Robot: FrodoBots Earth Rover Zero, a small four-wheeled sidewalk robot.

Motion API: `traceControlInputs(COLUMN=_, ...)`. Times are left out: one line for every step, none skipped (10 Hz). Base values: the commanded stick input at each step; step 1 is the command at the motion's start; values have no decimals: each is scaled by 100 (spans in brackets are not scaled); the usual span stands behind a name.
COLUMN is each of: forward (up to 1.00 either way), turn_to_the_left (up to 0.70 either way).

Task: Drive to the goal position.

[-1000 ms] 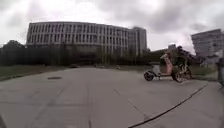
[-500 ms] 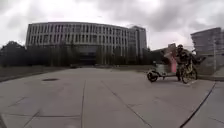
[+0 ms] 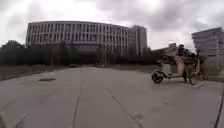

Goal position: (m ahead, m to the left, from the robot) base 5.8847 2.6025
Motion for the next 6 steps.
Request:
traceControlInputs(forward=70, turn_to_the_left=0)
traceControlInputs(forward=70, turn_to_the_left=0)
traceControlInputs(forward=70, turn_to_the_left=0)
traceControlInputs(forward=70, turn_to_the_left=0)
traceControlInputs(forward=70, turn_to_the_left=0)
traceControlInputs(forward=70, turn_to_the_left=0)
